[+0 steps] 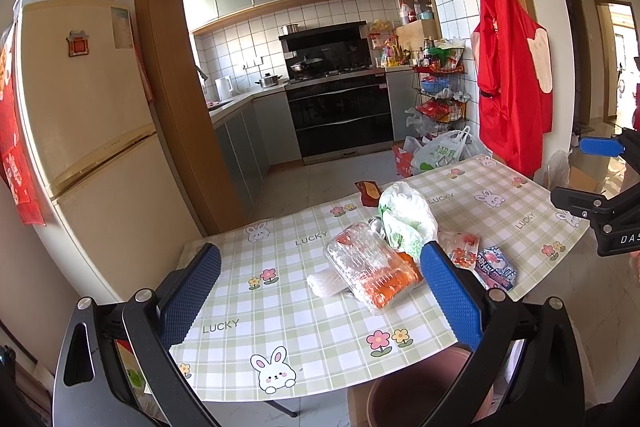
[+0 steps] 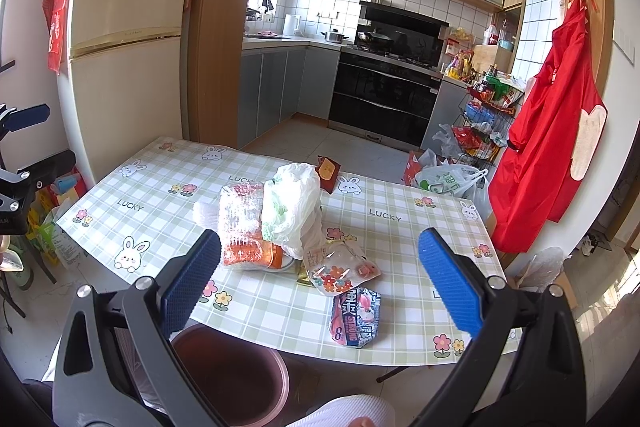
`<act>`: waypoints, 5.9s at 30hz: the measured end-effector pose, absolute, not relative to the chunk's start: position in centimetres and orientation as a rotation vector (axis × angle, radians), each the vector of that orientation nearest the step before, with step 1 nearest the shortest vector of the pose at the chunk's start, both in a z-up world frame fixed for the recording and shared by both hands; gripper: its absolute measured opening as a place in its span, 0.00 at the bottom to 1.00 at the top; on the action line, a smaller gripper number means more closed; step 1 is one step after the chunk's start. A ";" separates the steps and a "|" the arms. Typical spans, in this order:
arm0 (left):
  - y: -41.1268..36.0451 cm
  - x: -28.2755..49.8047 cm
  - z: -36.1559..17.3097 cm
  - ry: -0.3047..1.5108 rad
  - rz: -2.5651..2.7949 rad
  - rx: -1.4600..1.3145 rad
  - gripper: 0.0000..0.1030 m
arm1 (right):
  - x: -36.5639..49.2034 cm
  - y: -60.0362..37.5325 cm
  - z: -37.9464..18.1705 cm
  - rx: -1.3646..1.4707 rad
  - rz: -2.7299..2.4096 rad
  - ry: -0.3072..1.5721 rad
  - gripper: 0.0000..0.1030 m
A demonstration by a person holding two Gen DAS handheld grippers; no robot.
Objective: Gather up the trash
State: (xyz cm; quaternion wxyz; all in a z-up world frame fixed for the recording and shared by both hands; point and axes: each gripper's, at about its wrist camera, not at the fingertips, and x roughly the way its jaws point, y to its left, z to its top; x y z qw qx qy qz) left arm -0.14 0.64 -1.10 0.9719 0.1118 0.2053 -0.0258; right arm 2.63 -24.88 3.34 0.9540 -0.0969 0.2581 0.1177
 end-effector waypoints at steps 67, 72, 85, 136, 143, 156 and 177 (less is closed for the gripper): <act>7.1 13.8 -18.3 0.758 -0.002 -0.146 0.95 | 26.3 -18.1 -16.2 -0.097 0.334 0.690 0.71; 6.5 13.7 -18.1 0.746 -0.038 -0.131 0.95 | 25.5 -19.9 -14.7 -0.046 0.357 0.656 0.37; 4.5 12.7 -17.6 0.721 -0.114 -0.106 0.95 | 19.2 -26.0 -8.8 0.135 0.314 0.425 0.28; 5.4 29.0 -30.2 0.913 -0.495 -0.660 0.58 | 15.5 -27.5 -13.6 0.106 0.279 0.569 0.28; 5.6 27.5 -27.8 0.855 -0.476 -0.627 0.36 | 15.1 -27.7 -13.2 0.112 0.277 0.551 0.28; 2.8 24.0 -22.3 0.733 -0.577 -0.494 0.24 | 13.4 -28.6 -12.7 0.116 0.290 0.513 0.28; 0.5 21.6 -18.7 0.690 -0.705 -0.479 0.05 | 10.8 -29.6 -10.8 0.135 0.296 0.469 0.28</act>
